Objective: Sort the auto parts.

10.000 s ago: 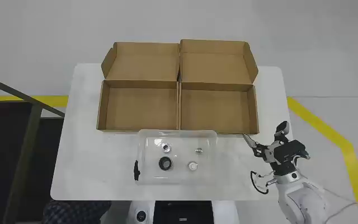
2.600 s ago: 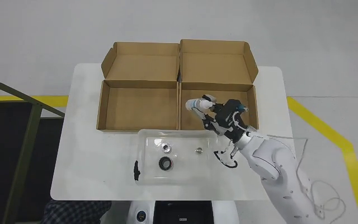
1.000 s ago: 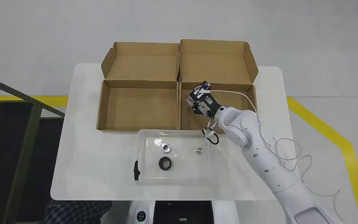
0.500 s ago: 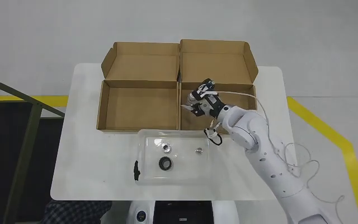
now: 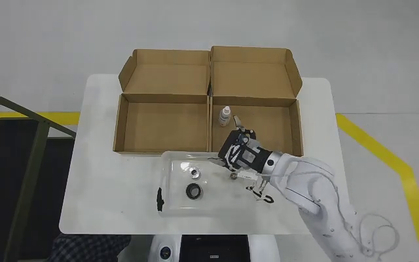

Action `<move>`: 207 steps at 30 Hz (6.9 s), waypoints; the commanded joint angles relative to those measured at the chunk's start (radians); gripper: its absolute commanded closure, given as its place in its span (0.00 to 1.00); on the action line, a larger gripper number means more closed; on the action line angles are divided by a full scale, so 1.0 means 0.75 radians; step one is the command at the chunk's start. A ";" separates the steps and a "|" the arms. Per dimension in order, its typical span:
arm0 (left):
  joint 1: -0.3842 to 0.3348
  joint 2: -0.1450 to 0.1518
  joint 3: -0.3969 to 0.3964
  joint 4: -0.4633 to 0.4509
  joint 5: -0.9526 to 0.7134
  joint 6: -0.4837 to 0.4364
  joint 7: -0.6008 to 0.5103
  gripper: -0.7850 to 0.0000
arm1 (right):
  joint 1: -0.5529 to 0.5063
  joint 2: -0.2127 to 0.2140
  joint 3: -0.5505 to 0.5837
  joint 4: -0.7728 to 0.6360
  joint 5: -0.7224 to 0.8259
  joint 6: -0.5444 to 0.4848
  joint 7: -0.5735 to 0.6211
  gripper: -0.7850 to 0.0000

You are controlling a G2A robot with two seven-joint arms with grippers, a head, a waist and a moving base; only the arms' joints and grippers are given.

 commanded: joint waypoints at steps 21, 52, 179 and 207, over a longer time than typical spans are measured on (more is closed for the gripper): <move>0.000 0.000 0.000 0.000 0.000 0.000 0.000 0.00 | -0.231 0.063 0.031 -0.047 -0.157 -0.267 0.156 0.00; 0.000 0.000 0.000 0.000 0.000 0.000 0.000 0.00 | -0.154 0.059 -0.138 0.097 -0.369 -0.132 0.283 0.37; 0.000 0.000 0.000 0.000 0.000 0.000 0.000 0.00 | 0.112 0.075 0.187 0.407 0.352 0.036 -0.123 1.00; 0.000 0.000 0.000 0.000 0.000 0.000 0.000 0.00 | 0.479 0.008 -0.132 0.855 0.214 0.129 0.064 0.95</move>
